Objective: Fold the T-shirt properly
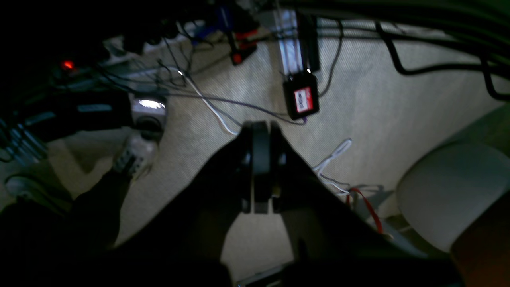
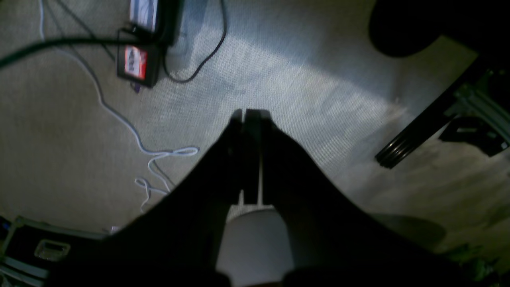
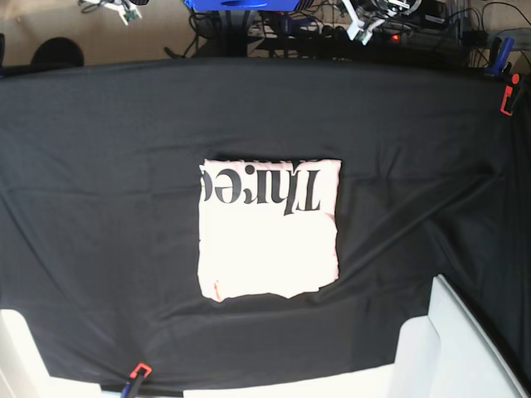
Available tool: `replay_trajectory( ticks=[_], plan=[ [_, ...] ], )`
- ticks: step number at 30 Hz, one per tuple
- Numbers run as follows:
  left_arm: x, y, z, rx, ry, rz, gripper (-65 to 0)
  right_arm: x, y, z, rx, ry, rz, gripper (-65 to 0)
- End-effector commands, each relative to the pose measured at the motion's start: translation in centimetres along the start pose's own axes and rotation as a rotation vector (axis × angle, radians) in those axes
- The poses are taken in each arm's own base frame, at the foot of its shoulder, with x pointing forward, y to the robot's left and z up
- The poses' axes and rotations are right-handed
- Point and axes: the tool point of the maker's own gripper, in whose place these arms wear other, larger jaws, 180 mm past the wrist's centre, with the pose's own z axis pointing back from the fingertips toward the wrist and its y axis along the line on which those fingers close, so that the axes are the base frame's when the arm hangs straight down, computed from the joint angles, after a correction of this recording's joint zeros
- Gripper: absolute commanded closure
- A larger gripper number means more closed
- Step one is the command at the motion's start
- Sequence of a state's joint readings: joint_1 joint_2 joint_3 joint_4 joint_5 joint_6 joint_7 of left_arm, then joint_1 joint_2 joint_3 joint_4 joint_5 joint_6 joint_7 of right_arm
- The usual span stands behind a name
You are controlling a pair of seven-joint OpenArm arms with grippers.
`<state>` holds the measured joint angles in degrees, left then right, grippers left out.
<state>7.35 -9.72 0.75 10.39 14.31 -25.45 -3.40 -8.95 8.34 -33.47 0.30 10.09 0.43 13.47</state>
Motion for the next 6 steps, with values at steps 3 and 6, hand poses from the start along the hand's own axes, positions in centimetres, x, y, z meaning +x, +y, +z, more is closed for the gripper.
replay_trajectory(
  ticks=[3, 6],
  plan=[
    [-0.05, 0.20, 0.12, 0.001, -0.003, 0.001, 0.0, -0.83, -0.89, 0.16, -0.018, 0.011, 0.006, 0.0],
    [-0.05, 0.20, 0.12, 0.001, -0.003, 0.001, 0.0, -0.83, -0.89, 0.16, -0.018, 0.011, 0.006, 0.0]
  ],
)
